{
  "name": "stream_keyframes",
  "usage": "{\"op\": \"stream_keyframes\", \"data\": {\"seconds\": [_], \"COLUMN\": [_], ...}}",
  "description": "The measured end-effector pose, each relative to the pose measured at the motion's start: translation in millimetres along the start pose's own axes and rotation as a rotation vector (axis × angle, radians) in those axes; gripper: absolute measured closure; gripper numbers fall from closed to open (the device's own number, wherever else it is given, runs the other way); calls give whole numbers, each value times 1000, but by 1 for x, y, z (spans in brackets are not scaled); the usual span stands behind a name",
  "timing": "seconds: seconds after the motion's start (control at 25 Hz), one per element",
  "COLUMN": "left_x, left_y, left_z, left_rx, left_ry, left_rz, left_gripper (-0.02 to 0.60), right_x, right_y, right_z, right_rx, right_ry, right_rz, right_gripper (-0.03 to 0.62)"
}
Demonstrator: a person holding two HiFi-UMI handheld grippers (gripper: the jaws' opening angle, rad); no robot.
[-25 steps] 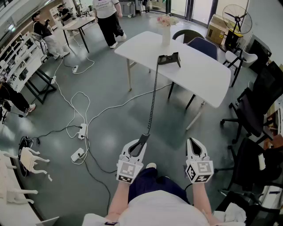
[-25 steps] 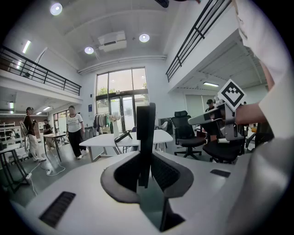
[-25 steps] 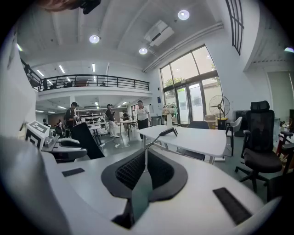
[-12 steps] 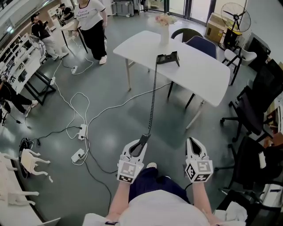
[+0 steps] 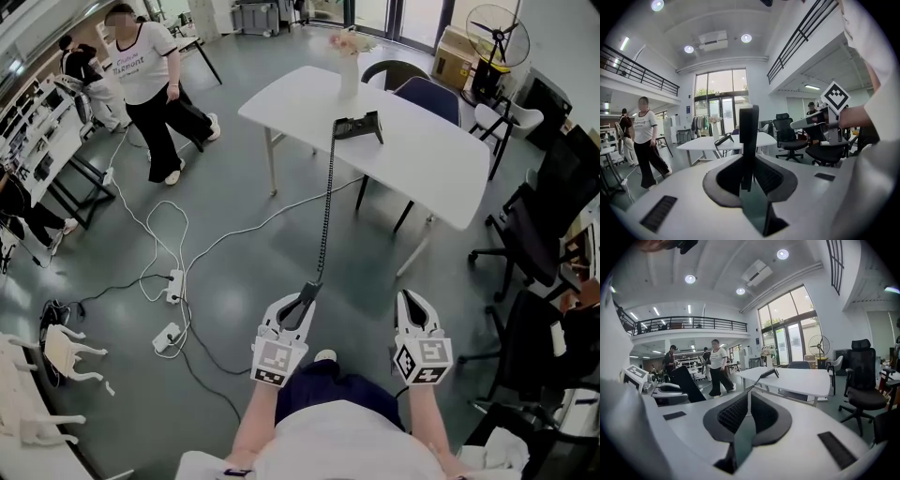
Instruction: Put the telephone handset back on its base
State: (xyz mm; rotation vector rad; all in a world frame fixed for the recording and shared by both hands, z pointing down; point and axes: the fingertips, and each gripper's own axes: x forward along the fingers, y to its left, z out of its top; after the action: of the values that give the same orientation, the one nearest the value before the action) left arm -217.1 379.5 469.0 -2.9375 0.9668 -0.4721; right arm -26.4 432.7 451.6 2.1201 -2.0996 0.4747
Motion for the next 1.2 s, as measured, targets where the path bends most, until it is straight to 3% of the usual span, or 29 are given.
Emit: {"op": "stream_keyframes", "data": {"seconds": [0.52, 1.2], "left_x": [-4, 56], "left_y": [16, 58], "left_z": [-15, -7], "left_rx": [-16, -81], "left_ry": [12, 29], "left_rz": [-33, 30], "left_gripper": [505, 505], "right_x": [3, 82], "right_y": [15, -8], "right_z": [-18, 12], "right_rx": [13, -3], "right_ry": [38, 48], "right_rz": [-44, 39], "right_gripper": [551, 551]}}
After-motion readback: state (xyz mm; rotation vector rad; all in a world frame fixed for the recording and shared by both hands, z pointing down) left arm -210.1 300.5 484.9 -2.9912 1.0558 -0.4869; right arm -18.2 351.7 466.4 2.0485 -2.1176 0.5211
